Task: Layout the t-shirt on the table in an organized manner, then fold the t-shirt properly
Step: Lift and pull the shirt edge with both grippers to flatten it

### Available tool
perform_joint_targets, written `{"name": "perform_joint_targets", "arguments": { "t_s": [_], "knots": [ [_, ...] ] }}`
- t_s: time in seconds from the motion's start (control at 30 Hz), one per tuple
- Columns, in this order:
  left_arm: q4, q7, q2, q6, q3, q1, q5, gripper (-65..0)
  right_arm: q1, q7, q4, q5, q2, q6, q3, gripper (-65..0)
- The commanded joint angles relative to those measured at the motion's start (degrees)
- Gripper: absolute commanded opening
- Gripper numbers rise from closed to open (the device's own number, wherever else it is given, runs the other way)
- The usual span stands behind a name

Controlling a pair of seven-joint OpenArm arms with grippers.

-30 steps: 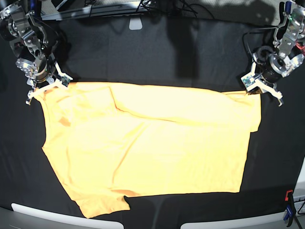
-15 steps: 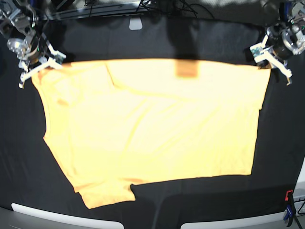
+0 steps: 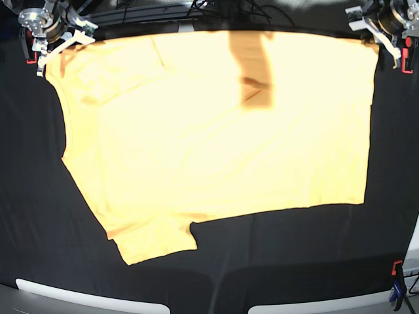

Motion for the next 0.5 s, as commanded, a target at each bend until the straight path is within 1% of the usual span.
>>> {"name": "perform_joint_targets", "arguments": {
  "t_s": [0.0,0.17,0.2,0.23,0.27,0.3,0.4,0.43,0.47],
  "knots": [
    [0.4,1.2,-1.1,0.3,-0.4,0.8,1.1,-65.0,-0.1,-1.6,0.6,-1.0,1.2,-0.6,0.7,-65.0],
    [0.5,1.4,-1.1,0.2,-0.4,1.7,1.1,-65.0,-0.6,-1.7,0.7,-1.1,1.2,-1.2,0.7,-65.0],
    [0.5,1.4,-1.1,0.3,-0.4,1.7,1.1,-65.0,-0.9,-1.7,0.7,-1.1,1.2,-1.7,0.7,-65.0],
    [0.7,1.4,-1.1,0.5,-0.4,1.5,1.0,-65.0,-0.9,-1.7,0.7,-1.1,1.2,-3.4,0.7,-65.0],
    [0.9,2.4,-1.1,1.2,-0.4,1.5,1.0,-65.0,-0.9,-2.6,0.7,-1.0,1.2,-5.6,0.7,-65.0],
    [1.3,3.7,-1.1,1.9,-0.4,1.5,1.0,-65.0,-0.9,-3.8,0.7,-1.0,1.2,-6.9,0.7,-65.0],
    [3.1,8.7,-1.1,1.9,-0.4,1.5,1.0,-65.0,-0.9,-6.2,1.3,1.2,1.2,-6.8,0.7,-65.0],
    [3.9,10.0,-1.1,1.9,-0.4,1.5,1.0,-64.5,-0.9,-7.0,1.8,2.3,1.3,-6.8,0.7,-62.7],
    [4.7,11.5,-1.1,1.9,-0.4,1.5,1.0,-56.6,-0.9,-7.8,2.4,3.5,1.3,-6.8,0.7,-58.6]
  ]
}}
